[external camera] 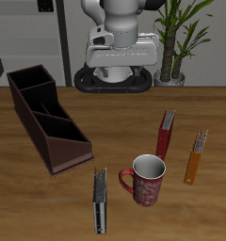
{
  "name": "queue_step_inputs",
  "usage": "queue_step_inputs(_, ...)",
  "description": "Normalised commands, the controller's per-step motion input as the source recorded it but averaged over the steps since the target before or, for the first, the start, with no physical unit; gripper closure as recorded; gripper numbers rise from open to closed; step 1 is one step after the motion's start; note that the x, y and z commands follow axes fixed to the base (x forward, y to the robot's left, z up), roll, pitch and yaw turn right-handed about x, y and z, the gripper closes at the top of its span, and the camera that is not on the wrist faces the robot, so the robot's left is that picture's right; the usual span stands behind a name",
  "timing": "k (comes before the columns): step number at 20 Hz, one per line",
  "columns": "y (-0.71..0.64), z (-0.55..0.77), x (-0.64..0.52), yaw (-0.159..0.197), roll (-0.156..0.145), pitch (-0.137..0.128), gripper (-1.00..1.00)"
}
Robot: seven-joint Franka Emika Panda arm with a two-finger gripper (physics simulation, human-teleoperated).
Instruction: Place the red book into the right desk caddy's front compartment
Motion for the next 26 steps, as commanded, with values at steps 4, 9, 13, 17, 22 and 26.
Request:
queue_step_inputs(4, 0.12, 0.05, 0.16, -0.056, -0.071, -0.025, -1.00)
queue_step_inputs(9, 0.29, 0.04, 0.07, -0.054, -0.039, -0.035, -1.00)
queue_step_inputs(13, 0.36, -0.03, 0.12, -0.024, -0.028, 0.007, -1.00)
queue_step_inputs(17, 0.54, -0.16, 0.23, -0.035, -0.054, 0.002, -1.00)
queue_step_inputs(22, 0.30, -0.19, 0.16, -0.016, -0.026, 0.037, -1.00)
queue_step_inputs(26, 0.44, -0.27, 0.16, -0.027, -0.045, 0.007, -1.00)
